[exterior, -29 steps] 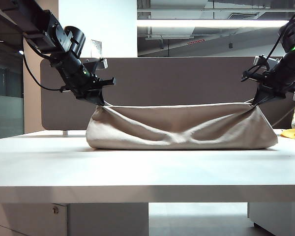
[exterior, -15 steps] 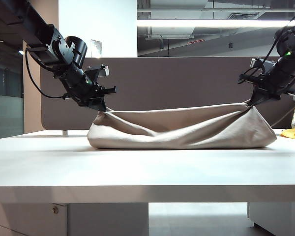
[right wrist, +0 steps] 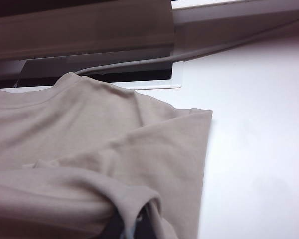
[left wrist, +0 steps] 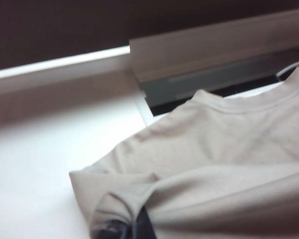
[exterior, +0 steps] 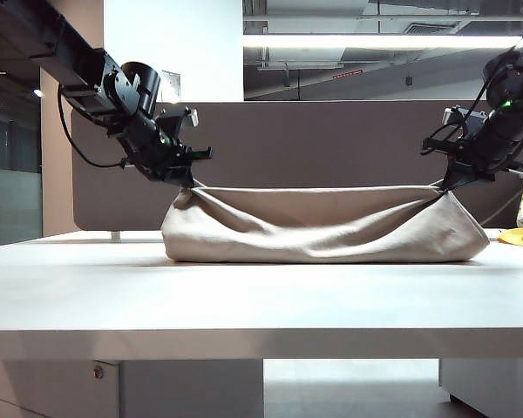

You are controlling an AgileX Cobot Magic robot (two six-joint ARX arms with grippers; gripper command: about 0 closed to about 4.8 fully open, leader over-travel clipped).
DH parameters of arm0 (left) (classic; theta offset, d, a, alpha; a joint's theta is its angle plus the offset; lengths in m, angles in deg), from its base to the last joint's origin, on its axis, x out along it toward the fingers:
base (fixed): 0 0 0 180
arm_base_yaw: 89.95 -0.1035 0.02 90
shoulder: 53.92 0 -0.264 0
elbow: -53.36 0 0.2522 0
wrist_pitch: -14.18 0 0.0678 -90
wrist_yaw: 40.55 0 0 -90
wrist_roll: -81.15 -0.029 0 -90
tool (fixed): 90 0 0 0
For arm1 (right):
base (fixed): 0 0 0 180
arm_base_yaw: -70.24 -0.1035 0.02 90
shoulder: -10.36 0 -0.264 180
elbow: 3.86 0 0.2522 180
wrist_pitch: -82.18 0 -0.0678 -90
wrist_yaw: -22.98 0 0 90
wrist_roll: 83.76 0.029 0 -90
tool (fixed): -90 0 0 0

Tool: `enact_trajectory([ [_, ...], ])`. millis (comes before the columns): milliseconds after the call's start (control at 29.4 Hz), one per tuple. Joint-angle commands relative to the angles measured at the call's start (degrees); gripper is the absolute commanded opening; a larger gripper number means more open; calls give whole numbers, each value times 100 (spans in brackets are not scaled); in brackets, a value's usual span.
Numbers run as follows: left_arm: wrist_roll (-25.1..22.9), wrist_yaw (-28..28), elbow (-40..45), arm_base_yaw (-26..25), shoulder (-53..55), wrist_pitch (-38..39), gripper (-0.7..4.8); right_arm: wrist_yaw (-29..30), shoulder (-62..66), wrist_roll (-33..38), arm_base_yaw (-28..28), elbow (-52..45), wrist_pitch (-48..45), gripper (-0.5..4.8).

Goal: Fold the bottom side of the T-shirt horizontally towards the center, about one-third of the way, then fold the sleeve back towards the center, creating a straight line along the edge of the T-shirt, and finally fold the bottom of the T-shirt up towards the top, creating a neat rectangle.

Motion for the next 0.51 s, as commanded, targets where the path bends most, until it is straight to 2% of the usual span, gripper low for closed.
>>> enact_trajectory([
  [34,-20,-44,-22,0,76,-42,-6,-31,140,-15,-9,190,-166,-6],
  [238,-26,-44,-22,0,160,-83,-6,-33,286,-46,-13,227,-369,-4],
  [307,-24,-42,-22,0,170,-120,-6,-2,297,-55,-13,227,-472,51],
  [341,-24,-42,-22,0,177,-125,-6,-13,297,-55,-13,229,-496,134],
  [409,-24,-42,-22,0,181,-125,8,-13,297,-55,-11,227,-492,198],
  [443,-22,-42,-22,0,181,-127,37,-13,297,-55,-11,227,-492,215],
  [477,-22,-42,-22,0,181,-162,117,-13,297,-55,-11,227,-494,249],
  [511,-22,-42,-22,0,181,-166,155,-11,297,-55,-11,227,-494,257],
])
